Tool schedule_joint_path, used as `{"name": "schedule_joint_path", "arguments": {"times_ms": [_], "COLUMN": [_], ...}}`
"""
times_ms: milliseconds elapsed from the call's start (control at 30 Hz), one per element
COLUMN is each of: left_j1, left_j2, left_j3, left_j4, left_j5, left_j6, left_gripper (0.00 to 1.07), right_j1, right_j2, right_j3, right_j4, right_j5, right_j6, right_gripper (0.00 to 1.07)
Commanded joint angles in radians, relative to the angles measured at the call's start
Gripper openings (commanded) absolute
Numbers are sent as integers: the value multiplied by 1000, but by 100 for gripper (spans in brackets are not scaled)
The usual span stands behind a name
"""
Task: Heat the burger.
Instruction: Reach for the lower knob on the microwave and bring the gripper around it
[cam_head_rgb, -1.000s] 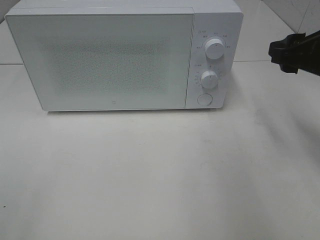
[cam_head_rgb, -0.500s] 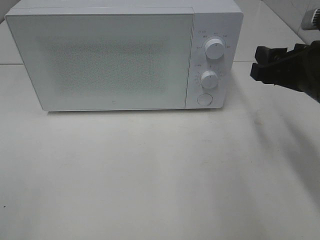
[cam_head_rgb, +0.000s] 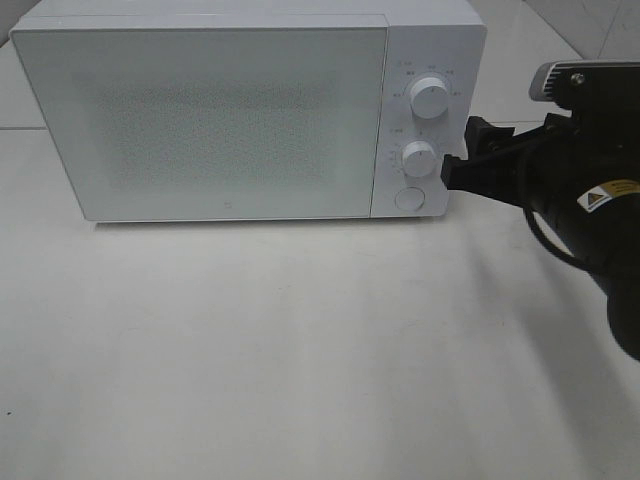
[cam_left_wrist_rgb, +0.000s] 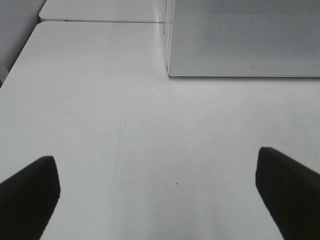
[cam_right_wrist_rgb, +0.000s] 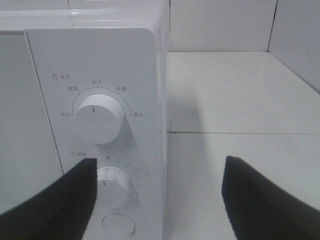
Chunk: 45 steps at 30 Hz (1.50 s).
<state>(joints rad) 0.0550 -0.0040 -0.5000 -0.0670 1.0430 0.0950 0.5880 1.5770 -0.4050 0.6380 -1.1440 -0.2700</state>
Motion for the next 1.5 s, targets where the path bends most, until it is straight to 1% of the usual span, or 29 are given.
{"name": "schedule_joint_path", "arguments": {"times_ms": [33, 67, 100, 133, 167, 200, 233, 267, 300, 333, 433, 533, 567, 667, 867, 933, 1100, 1133, 1200, 1233, 1300, 1333, 1500], "left_j1": [-3, -3, -3, -3, -3, -3, -3, -3, -3, -3, -3, -3, -3, -3, -3, -3, -3, -3, -3, -3, -3, -3, -3], "left_j2": [-26, -26, -26, -26, -26, -26, -26, -26, -26, -26, -26, -26, -26, -26, -26, -26, -26, -26, -26, -26, -26, -26, -26], "left_j3": [3, 3, 3, 3, 3, 3, 3, 3, 3, 3, 3, 3, 3, 3, 3, 3, 3, 3, 3, 3, 3, 3, 3], "left_j4": [-13, -13, -13, -13, -13, -13, -13, -13, -13, -13, -13, -13, -13, -13, -13, -13, -13, -13, -13, -13, -13, -13, -13], "left_j5": [-5, -5, -5, -5, -5, -5, -5, -5, -5, -5, -5, -5, -5, -5, -5, -5, -5, -5, -5, -5, -5, -5, -5], "left_j6": [-4, -4, -4, -4, -4, -4, -4, -4, -4, -4, -4, -4, -4, -4, -4, -4, -4, -4, -4, -4, -4, -4, -4], "left_gripper": [100, 100, 100, 100, 100, 100, 100, 100, 100, 100, 100, 100, 100, 100, 100, 100, 100, 100, 100, 100, 100, 100, 100], "right_j1": [50, 88, 108, 108, 142, 157, 157, 188, 188, 209, 223, 223, 223, 223, 216, 192, 168, 151, 145, 126, 119, 100, 72], "right_j2": [26, 48, 59, 59, 78, 86, 86, 107, 107, 126, 149, 162, 164, 170, 198, 244, 271, 282, 290, 309, 319, 336, 363], "right_j3": [3, 3, 3, 3, 3, 3, 3, 3, 3, 3, 3, 3, 3, 1, -23, -65, -107, -131, -141, -167, -178, -202, -243], "right_j4": [68, 114, 138, 138, 176, 194, 194, 218, 218, 226, 239, 239, 238, 236, 236, 214, 188, 170, 160, 142, 130, 117, 88], "right_j5": [-79, -117, -134, -134, -159, -171, -171, -199, -199, -213, -213, -209, -214, -214, -213, -206, -208, -208, -210, -206, -206, -204, -199], "right_j6": [-16, -17, -17, -17, -20, -23, -23, -36, -36, -44, -41, -29, -15, 22, 51, 50, 52, 52, 54, 55, 55, 55, 55], "right_gripper": [70, 70, 70, 70, 70, 70, 70, 70, 70, 70, 70, 74, 78, 80, 78, 78, 77, 77, 77, 76, 76, 76, 76]}}
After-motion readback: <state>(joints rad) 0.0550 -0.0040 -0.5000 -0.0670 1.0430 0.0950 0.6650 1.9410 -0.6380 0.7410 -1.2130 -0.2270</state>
